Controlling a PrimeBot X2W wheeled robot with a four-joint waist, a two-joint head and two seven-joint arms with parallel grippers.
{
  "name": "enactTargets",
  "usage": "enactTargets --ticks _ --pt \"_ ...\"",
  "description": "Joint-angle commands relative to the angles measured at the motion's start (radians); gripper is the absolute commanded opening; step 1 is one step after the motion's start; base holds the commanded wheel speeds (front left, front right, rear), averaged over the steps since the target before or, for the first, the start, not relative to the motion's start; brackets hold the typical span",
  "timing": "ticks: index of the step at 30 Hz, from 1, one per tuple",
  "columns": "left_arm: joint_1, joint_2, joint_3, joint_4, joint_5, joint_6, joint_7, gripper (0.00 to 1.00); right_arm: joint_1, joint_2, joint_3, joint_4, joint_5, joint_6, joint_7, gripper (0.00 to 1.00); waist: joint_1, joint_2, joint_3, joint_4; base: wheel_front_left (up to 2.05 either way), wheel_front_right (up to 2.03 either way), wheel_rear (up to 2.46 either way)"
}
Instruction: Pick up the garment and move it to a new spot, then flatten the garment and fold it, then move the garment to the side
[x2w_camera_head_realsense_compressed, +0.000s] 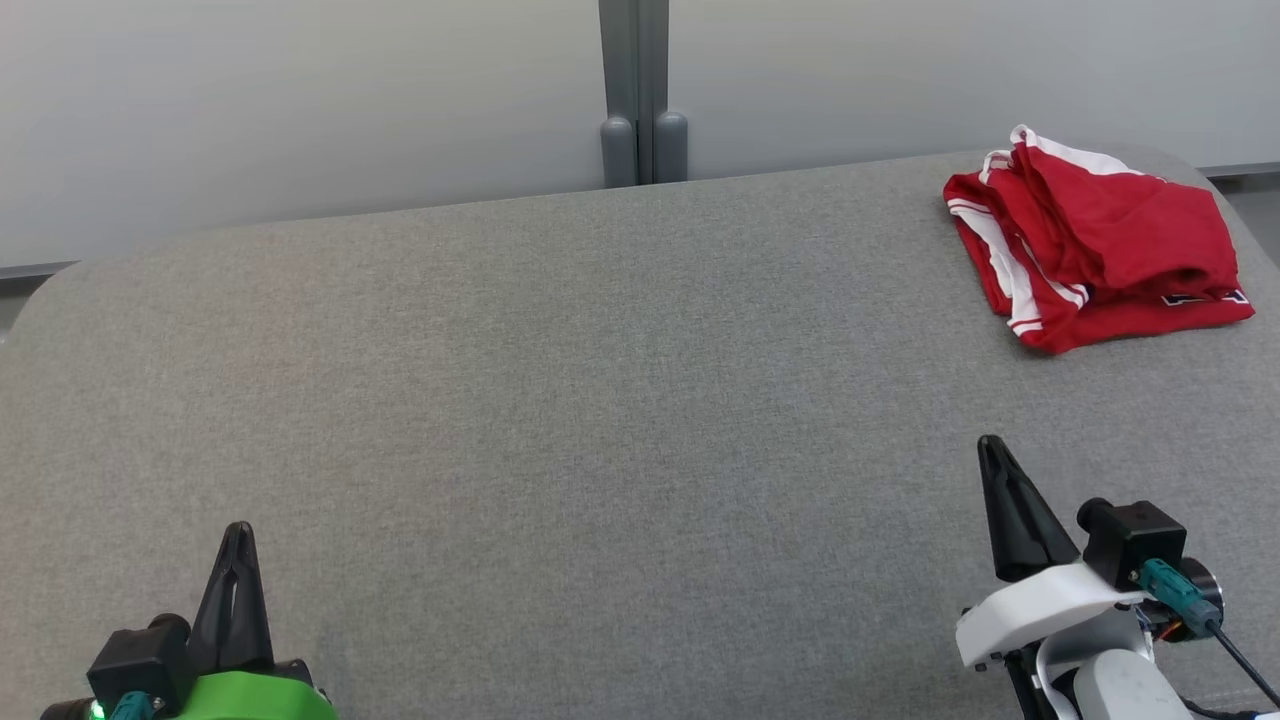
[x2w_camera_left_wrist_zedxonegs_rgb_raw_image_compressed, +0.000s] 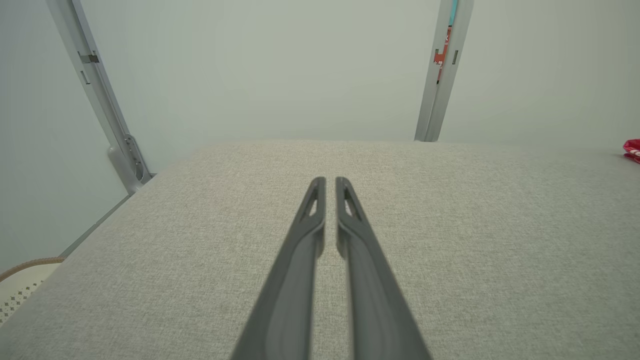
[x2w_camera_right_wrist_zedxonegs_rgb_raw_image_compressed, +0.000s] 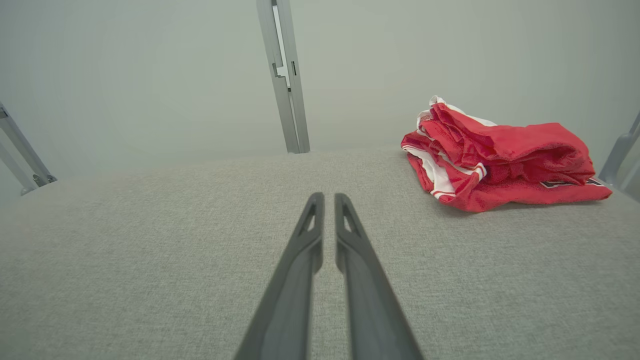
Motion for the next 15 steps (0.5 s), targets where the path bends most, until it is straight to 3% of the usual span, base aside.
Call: enactTargets --ticks 1,15 --pt "-0.011 0.003 0.006 -0.002 -0.031 0.0 0.012 0.0 -0.009 -0.002 -0.005 -0.007 0.032 0.0 0.009 0.0 0.0001 0.0 0.0 0.001 0.0 0.0 0.0" --pt "-0.035 -0.001 0.0 0.002 -0.303 0.0 0.078 0.0 -0.014 0.004 -0.033 -0.014 0.295 0.0 0.078 0.0 0.0001 0.0 -0.001 0.006 0.0 0.0 0.0"
